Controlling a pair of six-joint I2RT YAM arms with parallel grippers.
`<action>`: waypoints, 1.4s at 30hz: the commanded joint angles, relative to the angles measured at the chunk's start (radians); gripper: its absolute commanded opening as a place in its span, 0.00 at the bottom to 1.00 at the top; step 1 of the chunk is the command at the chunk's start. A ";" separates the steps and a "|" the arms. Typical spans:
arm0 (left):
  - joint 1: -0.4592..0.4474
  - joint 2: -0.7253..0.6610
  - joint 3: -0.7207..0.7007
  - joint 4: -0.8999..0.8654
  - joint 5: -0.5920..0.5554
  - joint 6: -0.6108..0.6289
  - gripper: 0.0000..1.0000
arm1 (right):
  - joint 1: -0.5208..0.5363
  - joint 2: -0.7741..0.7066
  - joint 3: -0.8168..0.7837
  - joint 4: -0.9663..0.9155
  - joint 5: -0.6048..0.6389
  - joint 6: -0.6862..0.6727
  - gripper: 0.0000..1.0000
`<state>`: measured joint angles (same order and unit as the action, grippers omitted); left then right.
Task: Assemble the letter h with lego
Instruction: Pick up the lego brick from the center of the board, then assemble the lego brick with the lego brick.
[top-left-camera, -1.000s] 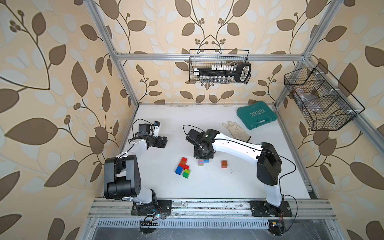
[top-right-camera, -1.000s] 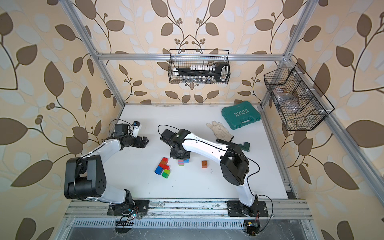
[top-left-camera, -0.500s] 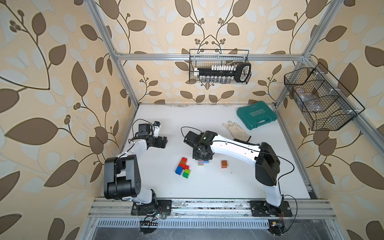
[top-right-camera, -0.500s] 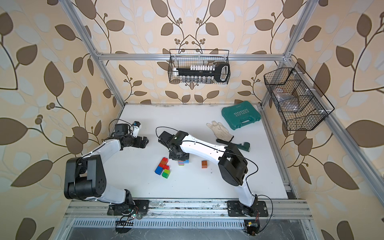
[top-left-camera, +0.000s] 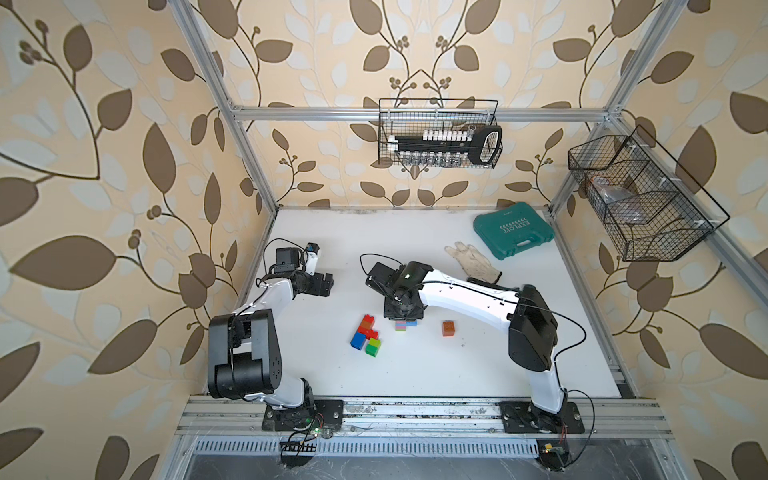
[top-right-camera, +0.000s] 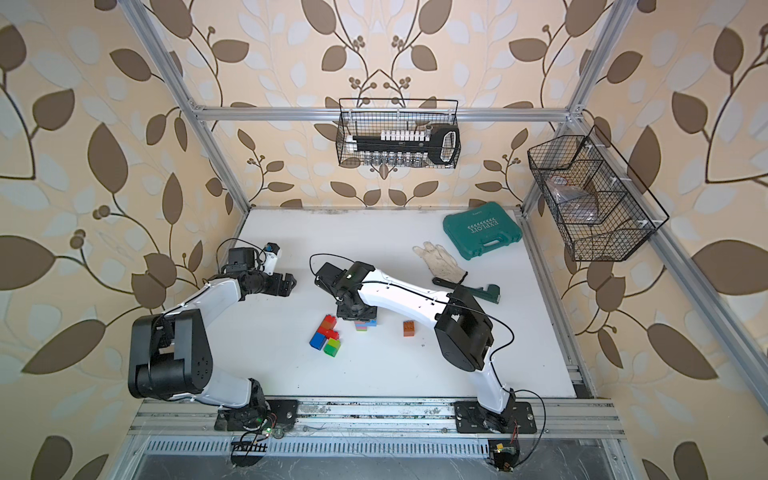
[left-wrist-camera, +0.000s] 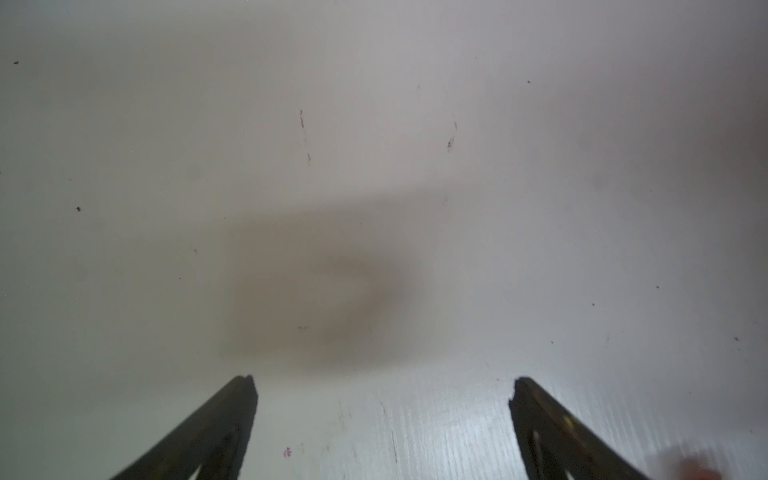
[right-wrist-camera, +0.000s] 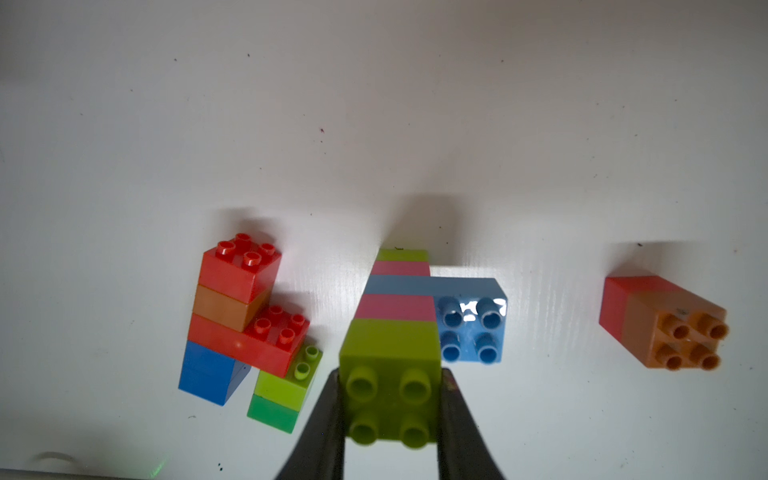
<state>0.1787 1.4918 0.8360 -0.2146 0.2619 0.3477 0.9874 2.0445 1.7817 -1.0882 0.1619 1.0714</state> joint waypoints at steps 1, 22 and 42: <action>0.014 -0.002 0.021 0.002 0.034 -0.001 0.98 | -0.022 -0.022 0.060 -0.126 0.039 -0.047 0.03; 0.013 0.008 0.025 0.007 0.036 -0.012 0.99 | -0.141 -0.445 -0.380 0.037 -0.017 -0.226 0.05; 0.015 0.016 0.032 -0.002 0.039 -0.009 0.99 | -0.163 -0.301 -0.413 0.075 -0.129 -0.219 0.04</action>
<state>0.1787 1.5070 0.8410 -0.2146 0.2874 0.3386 0.8268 1.7233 1.3853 -1.0050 0.0750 0.8513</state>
